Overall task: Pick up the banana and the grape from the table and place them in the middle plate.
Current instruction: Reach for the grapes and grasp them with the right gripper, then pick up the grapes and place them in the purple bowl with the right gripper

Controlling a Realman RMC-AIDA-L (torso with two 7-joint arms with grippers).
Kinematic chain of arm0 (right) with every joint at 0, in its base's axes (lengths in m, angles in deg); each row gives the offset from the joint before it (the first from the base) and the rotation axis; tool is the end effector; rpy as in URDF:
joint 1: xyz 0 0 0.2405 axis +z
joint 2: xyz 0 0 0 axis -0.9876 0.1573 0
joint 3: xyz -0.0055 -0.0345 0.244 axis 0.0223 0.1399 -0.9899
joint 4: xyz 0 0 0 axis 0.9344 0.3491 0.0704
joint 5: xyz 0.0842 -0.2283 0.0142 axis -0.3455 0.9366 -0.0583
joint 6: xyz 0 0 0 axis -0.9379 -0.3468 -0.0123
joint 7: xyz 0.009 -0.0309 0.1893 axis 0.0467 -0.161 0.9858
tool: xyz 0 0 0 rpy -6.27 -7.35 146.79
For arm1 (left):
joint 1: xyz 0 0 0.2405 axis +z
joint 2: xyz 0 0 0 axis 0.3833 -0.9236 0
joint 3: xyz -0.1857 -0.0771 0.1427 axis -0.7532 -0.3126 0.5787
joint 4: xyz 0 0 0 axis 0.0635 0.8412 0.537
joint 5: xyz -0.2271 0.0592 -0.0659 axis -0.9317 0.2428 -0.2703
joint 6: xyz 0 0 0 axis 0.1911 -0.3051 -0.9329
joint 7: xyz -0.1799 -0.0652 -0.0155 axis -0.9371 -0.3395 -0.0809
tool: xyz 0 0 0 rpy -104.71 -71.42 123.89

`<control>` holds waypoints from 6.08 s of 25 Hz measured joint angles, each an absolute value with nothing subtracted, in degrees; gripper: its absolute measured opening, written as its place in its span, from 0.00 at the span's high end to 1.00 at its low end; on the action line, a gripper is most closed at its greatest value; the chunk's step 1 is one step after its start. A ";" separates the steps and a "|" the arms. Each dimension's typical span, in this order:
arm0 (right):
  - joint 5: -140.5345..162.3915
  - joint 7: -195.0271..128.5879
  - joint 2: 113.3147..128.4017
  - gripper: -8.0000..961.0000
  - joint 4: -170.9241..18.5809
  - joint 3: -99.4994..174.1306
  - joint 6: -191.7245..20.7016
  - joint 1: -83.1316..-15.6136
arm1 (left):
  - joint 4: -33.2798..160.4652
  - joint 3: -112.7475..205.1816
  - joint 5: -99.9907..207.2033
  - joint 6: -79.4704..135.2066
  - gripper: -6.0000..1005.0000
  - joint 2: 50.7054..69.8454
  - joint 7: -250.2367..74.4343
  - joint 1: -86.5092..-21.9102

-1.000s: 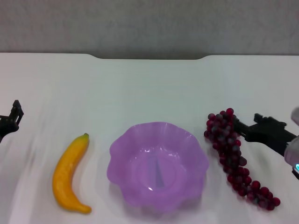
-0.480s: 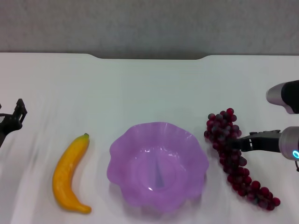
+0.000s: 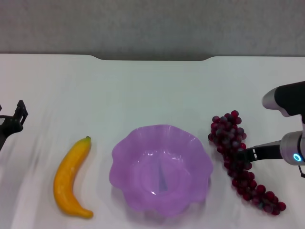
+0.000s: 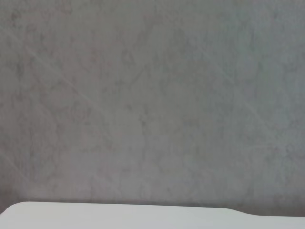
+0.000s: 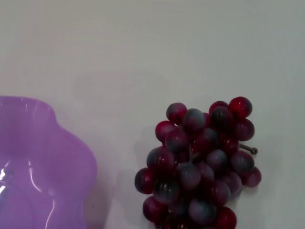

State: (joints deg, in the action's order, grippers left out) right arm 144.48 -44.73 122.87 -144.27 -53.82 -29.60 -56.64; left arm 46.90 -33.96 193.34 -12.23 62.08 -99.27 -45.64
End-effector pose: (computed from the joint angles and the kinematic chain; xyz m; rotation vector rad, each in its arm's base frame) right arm 0.2713 0.4260 -0.0716 -2.1066 1.1871 -0.1539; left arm -0.3858 0.4125 -0.0087 -1.5107 -0.7660 -0.5443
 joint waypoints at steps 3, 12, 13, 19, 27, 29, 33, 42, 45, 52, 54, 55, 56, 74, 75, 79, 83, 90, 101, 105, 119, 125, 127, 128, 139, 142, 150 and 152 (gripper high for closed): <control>144.44 -45.24 122.99 0.29 -143.52 -53.31 -30.35 -56.09 | 46.75 -33.96 193.44 -12.23 0.35 62.14 -99.27 -45.67; 143.03 -45.53 123.08 0.33 -139.32 -50.45 -36.26 -55.08 | 46.61 -33.96 193.50 -12.24 0.34 62.17 -99.26 -45.74; 142.67 -45.57 123.06 0.33 -138.61 -50.00 -36.99 -54.78 | 46.61 -33.96 193.50 -12.24 0.34 62.17 -99.25 -45.75; 141.84 -46.21 123.12 0.33 -133.85 -48.13 -41.48 -52.79 | 46.62 -33.96 193.60 -12.24 0.34 62.17 -99.18 -45.75; 140.05 -46.24 123.16 0.34 -128.32 -45.18 -46.00 -50.81 | 46.72 -33.96 193.60 -12.24 0.34 62.17 -99.18 -45.74; 140.04 -46.24 123.17 0.34 -127.13 -45.18 -46.77 -50.32 | 46.76 -33.96 193.59 -12.24 0.34 62.17 -99.18 -45.74; 140.07 -46.23 123.19 0.36 -125.33 -45.09 -49.17 -50.03 | 46.74 -33.96 193.59 -12.24 0.34 62.17 -99.18 -45.74; 139.99 -45.87 123.35 0.40 -123.56 -41.60 -56.57 -49.96 | 46.82 -33.96 193.58 -12.24 0.33 62.16 -99.18 -45.74; 139.97 -45.71 123.40 0.41 -123.52 -39.88 -58.28 -50.24 | 46.88 -33.96 193.58 -12.24 0.33 62.17 -99.18 -45.74; 139.93 -45.67 123.45 0.47 -122.68 -37.10 -61.42 -50.83 | 47.00 -33.96 193.58 -12.24 0.33 62.17 -99.18 -45.65; 139.91 -45.66 123.45 0.54 -122.16 -36.70 -62.42 -50.95 | 47.05 -33.96 193.58 -12.24 0.33 62.17 -99.18 -45.61; 139.91 -45.65 123.46 0.58 -122.03 -36.49 -62.95 -51.02 | 47.05 -33.96 193.58 -12.24 0.33 62.17 -99.18 -45.59; 139.91 -45.65 123.46 0.61 -121.94 -36.31 -63.42 -51.12 | 47.06 -33.96 193.58 -12.24 0.33 62.17 -99.18 -45.57; 140.07 -45.88 123.43 0.74 -120.91 -30.71 -83.64 -57.81 | 47.06 -33.96 193.38 -12.24 0.33 62.16 -99.18 -45.48; 140.05 -45.82 123.43 0.74 -120.71 -30.53 -84.04 -57.83 | 47.06 -33.96 193.38 -12.24 0.33 62.16 -99.18 -45.48; 140.02 -45.71 123.45 0.74 -120.11 -29.81 -86.51 -58.20 | 47.06 -33.96 193.38 -12.24 0.32 62.17 -99.18 -45.48; 140.01 -45.70 123.46 0.75 -119.19 -28.14 -93.93 -60.04 | 47.04 -33.96 193.30 -12.24 0.32 62.17 -99.18 -45.46; 140.00 -45.70 123.46 0.76 -116.77 -25.62 -106.49 -62.67 | 47.06 -33.96 193.16 -12.24 0.32 62.16 -99.18 -45.33; 139.94 -45.61 123.58 0.77 -114.66 -23.93 -116.32 -64.18 | 47.06 -33.96 193.13 -12.24 0.32 62.17 -99.18 -45.38; 140.26 -45.61 123.34 0.78 -115.82 -23.68 -121.45 -64.87 | 47.07 -34.01 193.13 -12.24 0.32 62.17 -99.18 -45.25; 151.66 -45.22 122.72 0.78 -138.23 -28.19 -114.77 -71.18 | 47.16 -33.96 193.52 -12.24 0.31 62.13 -99.18 -44.89; 154.62 -41.59 122.90 0.78 -139.82 -23.92 -110.33 -66.83 | 47.15 -33.40 193.59 -12.24 0.31 62.26 -99.18 -45.44; 154.60 -40.62 122.97 0.78 -138.19 -21.95 -110.11 -64.94 | 47.08 -33.18 193.59 -12.24 0.31 62.31 -99.18 -45.56; 154.50 -40.26 123.03 0.78 -137.13 -21.01 -109.96 -64.19 | 47.04 -33.16 193.59 -12.24 0.31 62.32 -99.18 -45.62; 154.08 -36.79 123.56 0.77 -127.33 -12.88 -110.24 -58.16 | 46.62 -33.17 193.58 -12.24 0.31 62.36 -99.46 -45.88; 154.08 -36.24 123.62 0.77 -126.41 -12.51 -110.27 -57.91 | 46.75 -33.17 193.58 -12.24 0.31 62.36 -99.55 -46.22; 154.09 -35.69 123.80 0.75 -121.71 -10.13 -116.88 -57.87 | 46.93 -33.17 193.58 -12.24 0.30 62.34 -99.62 -46.36; 154.09 -35.68 123.84 0.74 -120.98 -9.81 -118.04 -57.82 | 46.94 -33.17 193.58 -12.24 0.30 62.34 -99.62 -46.38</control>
State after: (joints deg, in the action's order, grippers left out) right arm 154.09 -35.68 123.84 -120.98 -9.81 -118.04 -57.82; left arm 46.94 -33.17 193.58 -12.24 62.34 -99.62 -46.38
